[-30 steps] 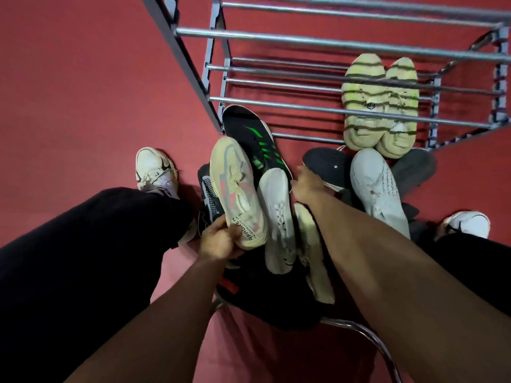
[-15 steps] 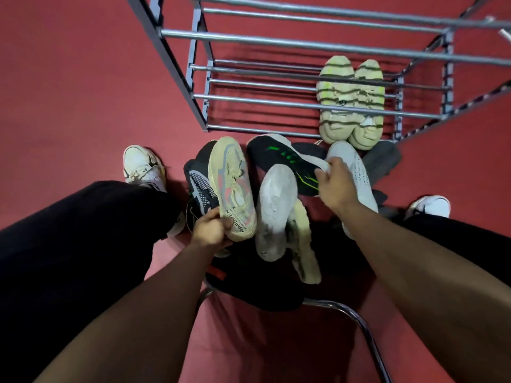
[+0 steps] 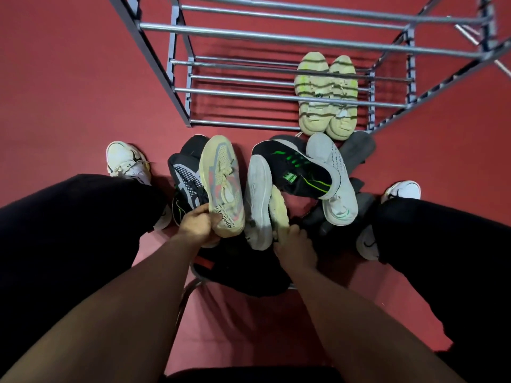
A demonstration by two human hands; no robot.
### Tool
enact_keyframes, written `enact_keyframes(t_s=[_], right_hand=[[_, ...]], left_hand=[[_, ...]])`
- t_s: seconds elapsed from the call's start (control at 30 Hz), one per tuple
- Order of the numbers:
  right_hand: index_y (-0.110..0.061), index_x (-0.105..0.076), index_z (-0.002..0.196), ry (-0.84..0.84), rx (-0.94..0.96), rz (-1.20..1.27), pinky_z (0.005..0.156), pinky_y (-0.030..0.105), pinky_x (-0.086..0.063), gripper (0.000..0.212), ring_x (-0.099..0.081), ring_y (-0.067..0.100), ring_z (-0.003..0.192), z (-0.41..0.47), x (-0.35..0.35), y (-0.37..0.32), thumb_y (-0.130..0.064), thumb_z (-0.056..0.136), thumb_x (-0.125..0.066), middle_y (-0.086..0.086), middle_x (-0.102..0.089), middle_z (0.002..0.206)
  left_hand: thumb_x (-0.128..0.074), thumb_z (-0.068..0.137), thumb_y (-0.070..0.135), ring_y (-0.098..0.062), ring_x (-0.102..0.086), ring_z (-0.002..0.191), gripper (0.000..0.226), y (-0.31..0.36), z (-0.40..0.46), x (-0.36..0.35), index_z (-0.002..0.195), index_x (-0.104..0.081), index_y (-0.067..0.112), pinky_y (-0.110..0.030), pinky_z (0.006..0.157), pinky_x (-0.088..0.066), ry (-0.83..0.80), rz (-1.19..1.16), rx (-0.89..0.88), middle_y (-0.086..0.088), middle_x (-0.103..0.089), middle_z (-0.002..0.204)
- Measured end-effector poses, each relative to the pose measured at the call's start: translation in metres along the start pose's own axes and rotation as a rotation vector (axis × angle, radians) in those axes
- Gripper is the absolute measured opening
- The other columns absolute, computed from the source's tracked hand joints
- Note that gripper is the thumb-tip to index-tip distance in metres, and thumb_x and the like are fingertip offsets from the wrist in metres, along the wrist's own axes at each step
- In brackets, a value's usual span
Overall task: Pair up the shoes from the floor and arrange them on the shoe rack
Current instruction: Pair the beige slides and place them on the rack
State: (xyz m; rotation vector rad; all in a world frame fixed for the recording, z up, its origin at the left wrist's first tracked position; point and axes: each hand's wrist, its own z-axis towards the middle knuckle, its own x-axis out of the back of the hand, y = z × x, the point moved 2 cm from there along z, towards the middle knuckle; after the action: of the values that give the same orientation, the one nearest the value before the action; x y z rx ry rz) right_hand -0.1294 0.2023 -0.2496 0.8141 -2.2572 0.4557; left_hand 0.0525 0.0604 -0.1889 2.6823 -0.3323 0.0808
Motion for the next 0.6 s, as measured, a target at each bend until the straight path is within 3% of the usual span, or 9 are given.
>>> enact_keyframes(t_s=[0.1,0.23,0.47,0.53,0.6], right_hand=[[-0.014,-0.042,0.123,0.002,-0.051,0.055,0.081,0.041,-0.046,0.052,-0.053,0.035,0.114,0.005,0.002,0.004,-0.046,0.085,-0.061,0.012,-0.049,0.124],[-0.010,-0.044,0.123,-0.144,-0.139,0.107,0.086,0.041,-0.046,0.060,-0.057,0.035,0.116,0.008,0.004,0.014,-0.051,0.083,-0.063,0.015,-0.057,0.127],[-0.013,-0.046,0.119,-0.092,-0.117,0.076,0.084,0.039,-0.049,0.060,-0.060,0.033,0.113,-0.014,0.021,0.005,-0.054,0.079,-0.066,0.013,-0.059,0.123],[-0.015,-0.054,0.112,-0.026,-0.145,0.060,0.080,0.036,-0.050,0.057,-0.064,0.033,0.105,-0.028,0.041,0.004,-0.058,0.076,-0.064,0.010,-0.065,0.114],[-0.017,-0.063,0.105,0.017,-0.208,0.096,0.076,0.032,-0.049,0.050,-0.067,0.031,0.101,-0.042,0.065,0.002,-0.055,0.072,-0.063,0.009,-0.069,0.107]], left_hand=[[-0.056,0.088,0.003,-0.021,-0.052,0.046,0.033,-0.002,0.006,0.002,0.116,-0.067,0.016,-0.022,0.047,-0.045,-0.014,-0.001,-0.003,-0.015,-0.066,0.083],[-0.055,0.087,0.003,-0.019,-0.049,0.034,0.031,-0.003,0.003,0.002,0.112,-0.068,0.016,-0.026,0.049,-0.044,-0.023,0.014,-0.019,-0.014,-0.064,0.076],[-0.060,0.085,0.002,-0.017,-0.048,0.052,0.025,0.004,-0.005,0.004,0.097,-0.073,0.020,-0.026,0.051,-0.036,-0.054,-0.021,-0.049,-0.007,-0.063,0.060],[-0.061,0.085,0.003,-0.017,-0.055,0.047,0.030,0.008,-0.006,0.006,0.111,-0.070,0.015,-0.021,0.048,-0.043,-0.046,-0.021,-0.054,-0.005,-0.067,0.067],[-0.063,0.085,0.005,-0.012,-0.063,0.057,0.034,0.014,-0.008,0.005,0.116,-0.068,0.019,-0.024,0.055,-0.051,-0.012,-0.039,-0.077,-0.005,-0.072,0.086]])
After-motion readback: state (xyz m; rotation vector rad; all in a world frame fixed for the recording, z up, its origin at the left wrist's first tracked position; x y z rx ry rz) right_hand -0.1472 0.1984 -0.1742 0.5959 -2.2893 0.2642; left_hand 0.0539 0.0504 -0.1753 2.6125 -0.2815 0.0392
